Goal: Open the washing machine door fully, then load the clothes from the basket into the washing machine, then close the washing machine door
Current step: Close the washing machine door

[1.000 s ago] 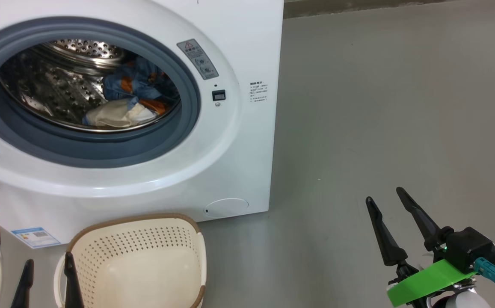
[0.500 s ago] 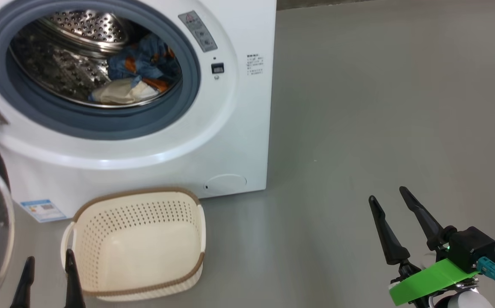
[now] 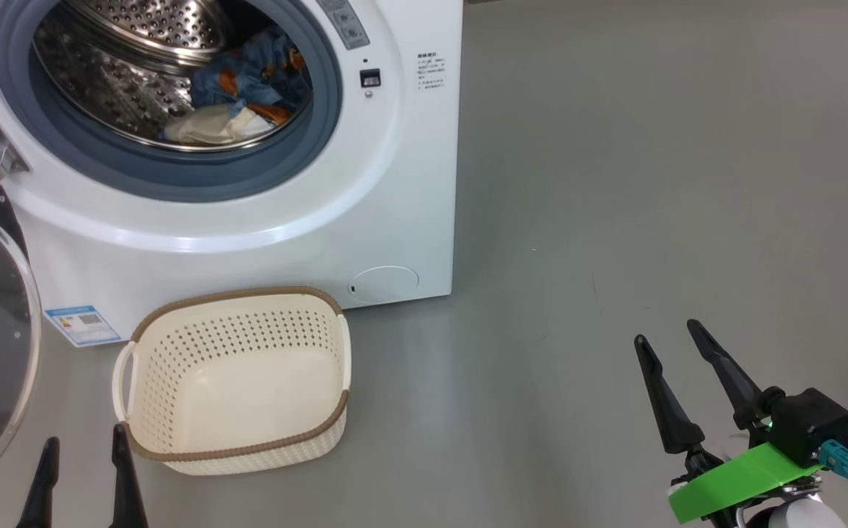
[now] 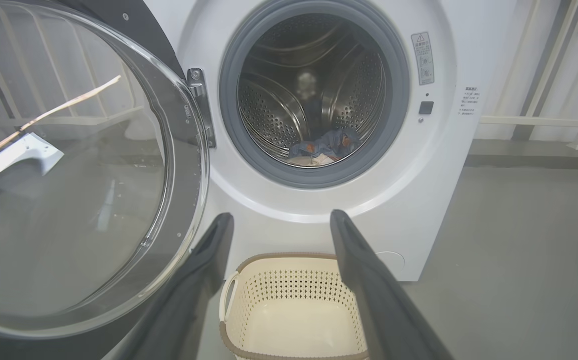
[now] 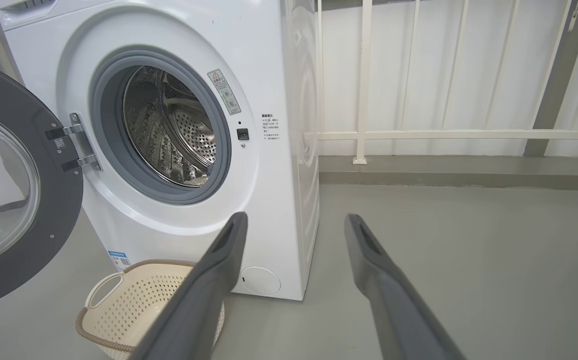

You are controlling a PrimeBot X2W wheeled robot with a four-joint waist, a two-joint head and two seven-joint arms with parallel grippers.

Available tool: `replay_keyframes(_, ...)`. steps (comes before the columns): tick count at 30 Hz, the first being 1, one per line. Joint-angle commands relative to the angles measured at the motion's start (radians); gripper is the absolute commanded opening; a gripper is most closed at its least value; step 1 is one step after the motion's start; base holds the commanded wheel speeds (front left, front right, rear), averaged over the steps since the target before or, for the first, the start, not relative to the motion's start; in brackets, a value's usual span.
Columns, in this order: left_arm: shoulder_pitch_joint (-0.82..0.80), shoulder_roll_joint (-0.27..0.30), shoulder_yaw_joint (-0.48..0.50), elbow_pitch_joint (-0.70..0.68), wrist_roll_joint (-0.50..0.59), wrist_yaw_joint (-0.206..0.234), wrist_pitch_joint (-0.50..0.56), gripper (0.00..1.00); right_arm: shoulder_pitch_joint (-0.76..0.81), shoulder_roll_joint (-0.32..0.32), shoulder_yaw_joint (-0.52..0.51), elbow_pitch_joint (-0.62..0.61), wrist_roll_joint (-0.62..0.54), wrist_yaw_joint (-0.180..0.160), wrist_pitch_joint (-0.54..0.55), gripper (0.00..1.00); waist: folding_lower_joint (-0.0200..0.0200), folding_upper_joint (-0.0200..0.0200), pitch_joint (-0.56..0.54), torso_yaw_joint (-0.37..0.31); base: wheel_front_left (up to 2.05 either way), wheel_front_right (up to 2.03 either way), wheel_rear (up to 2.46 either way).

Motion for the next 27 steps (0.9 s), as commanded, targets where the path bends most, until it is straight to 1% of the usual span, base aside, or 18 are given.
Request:
replay_keyframes(1, -0.035, 0.009, 0.030, -0.032, 0.003, -0.001, -0.004, 1.00, -0.002, -0.009, 0.020, -0.020, 0.003, 0.003, -0.005, 1.00, 0.0000, -0.0001, -0.002, -0.001, 0.00, 0.00, 0.00)
replay_keyframes(17, -0.019, 0.009, 0.020, -0.037, -0.004, 0.003, -0.004, 1.00, 0.010, -0.006, 0.022, -0.019, 0.000, 0.003, -0.005, 1.00, 0.0000, -0.0001, -0.016, 0.015, 0.00, 0.00, 0.00)
replay_keyframes(23, -0.016, 0.009, 0.015, -0.036, -0.007, 0.006, -0.004, 1.00, 0.008, -0.007, 0.027, -0.019, -0.001, 0.003, -0.005, 1.00, 0.0000, -0.0001, -0.017, 0.033, 0.00, 0.00, 0.00)
replay_keyframes(27, -0.016, 0.009, 0.014, -0.036, -0.004, 0.010, -0.004, 1.00, 0.010, -0.009, 0.034, -0.018, -0.002, 0.003, -0.005, 1.00, 0.0000, -0.0001, -0.018, 0.062, 0.00, 0.00, 0.00)
